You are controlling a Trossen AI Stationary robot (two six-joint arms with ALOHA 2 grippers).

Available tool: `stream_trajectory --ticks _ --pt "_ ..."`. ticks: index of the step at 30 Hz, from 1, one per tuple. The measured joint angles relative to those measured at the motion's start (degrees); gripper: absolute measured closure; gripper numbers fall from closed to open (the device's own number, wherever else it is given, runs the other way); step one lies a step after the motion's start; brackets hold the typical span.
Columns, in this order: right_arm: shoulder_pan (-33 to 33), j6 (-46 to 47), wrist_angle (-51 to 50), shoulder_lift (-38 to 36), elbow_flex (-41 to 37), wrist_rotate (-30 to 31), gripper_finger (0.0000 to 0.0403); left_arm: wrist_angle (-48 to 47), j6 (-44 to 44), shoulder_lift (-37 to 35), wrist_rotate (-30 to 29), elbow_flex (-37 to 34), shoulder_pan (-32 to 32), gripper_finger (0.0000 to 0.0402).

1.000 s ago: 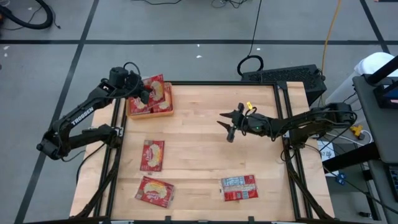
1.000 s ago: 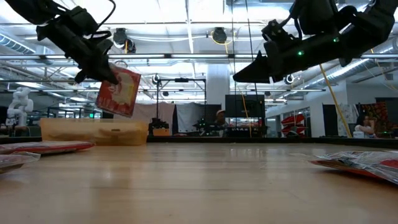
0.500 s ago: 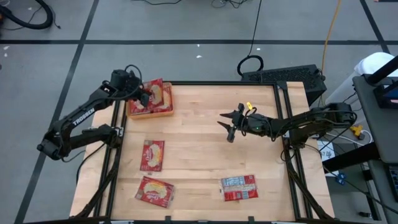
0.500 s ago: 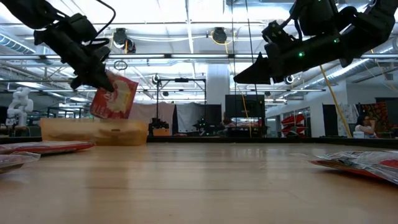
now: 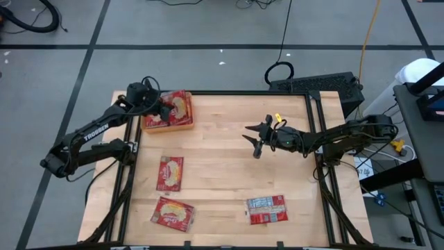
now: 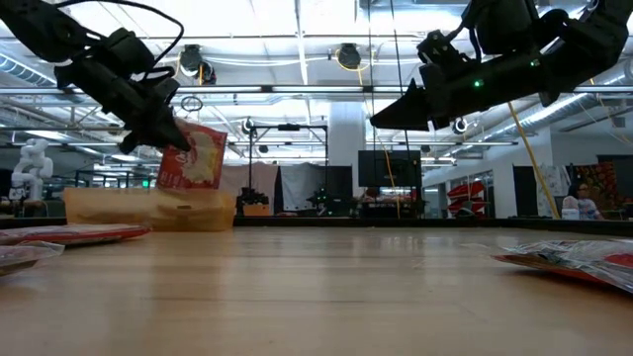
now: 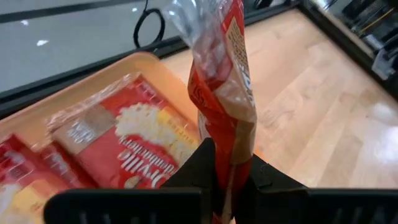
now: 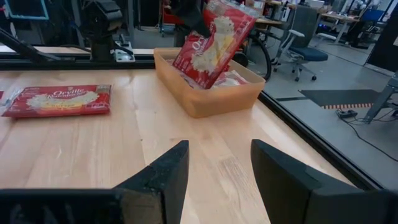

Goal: Sort popcorn bags into baskets
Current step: Put the red popcorn bag into the orange bin

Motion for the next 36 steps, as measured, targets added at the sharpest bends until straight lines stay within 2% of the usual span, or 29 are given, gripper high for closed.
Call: stream_trajectory --ticks 5,13,23,36 --pt "0.0 -1.2 0.5 0.0 0.0 0.0 0.0238 1.5 0.0 0.0 0.0 -0.4 0.0 0.0368" --pt "0.0 -1.7 2.1 0.0 0.0 0.1 0.0238 1.3 2.0 1.9 -1.2 -0.4 -0.3 0.0295" --pt "0.0 -0.9 2.1 0.0 0.0 0.1 0.0238 1.6 3.1 3.6 -12.1 -0.4 -1.9 0.0240" --pt "-0.2 -1.4 2.1 0.0 0.0 0.3 0.0238 2.3 3.0 3.5 -18.6 -0.4 -1.9 0.0202"
